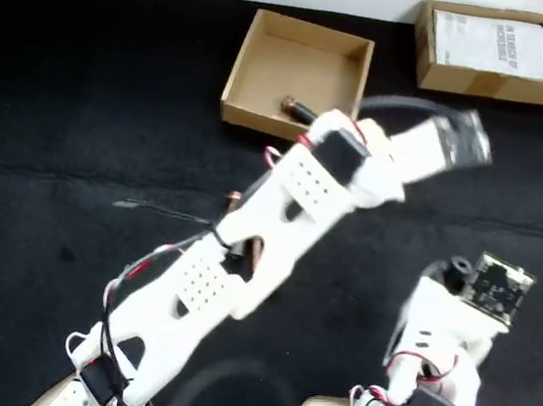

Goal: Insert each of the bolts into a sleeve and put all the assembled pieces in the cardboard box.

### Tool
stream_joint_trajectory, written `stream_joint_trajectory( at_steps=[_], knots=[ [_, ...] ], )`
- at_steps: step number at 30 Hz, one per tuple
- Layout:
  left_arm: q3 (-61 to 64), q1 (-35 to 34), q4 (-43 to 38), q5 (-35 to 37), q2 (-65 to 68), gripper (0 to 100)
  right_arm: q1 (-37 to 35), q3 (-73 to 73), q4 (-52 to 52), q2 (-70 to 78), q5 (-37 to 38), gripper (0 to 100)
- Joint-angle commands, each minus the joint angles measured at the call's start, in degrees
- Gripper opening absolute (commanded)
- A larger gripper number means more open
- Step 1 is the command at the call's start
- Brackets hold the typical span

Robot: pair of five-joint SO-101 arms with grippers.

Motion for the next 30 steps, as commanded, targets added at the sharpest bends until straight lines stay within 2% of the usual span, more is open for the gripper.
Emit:
stream_joint_trajectory(
  at_steps=[1, 6, 12, 17, 25, 30],
  knots=[
    [-2.9, -3.4, 0.7, 14.5, -10.5, 1, -11.9, 0.1, -3.6, -0.4, -4.7, 0.8],
    [-2.7, -5.4, 3.9, 27.2, -19.8, 1, -27.9, -0.1, -5.4, -0.4, -7.2, 0.8],
    [-2.1, -7.7, 4.4, 35.1, -31.0, 1, -39.2, 0.0, -5.4, -0.4, -7.2, 0.8],
    [7.7, -6.8, 4.5, 35.1, -43.2, 1, -41.5, -0.2, -5.4, -0.4, -7.1, 0.8],
    [43.7, -4.0, 3.9, 35.0, -68.8, 1, -41.5, -0.1, -5.4, -0.4, -7.1, 0.8],
    [60.1, -5.1, -3.6, 35.0, -75.7, 1, -41.5, 0.0, -5.4, -0.4, -6.9, 0.8]
  ],
)
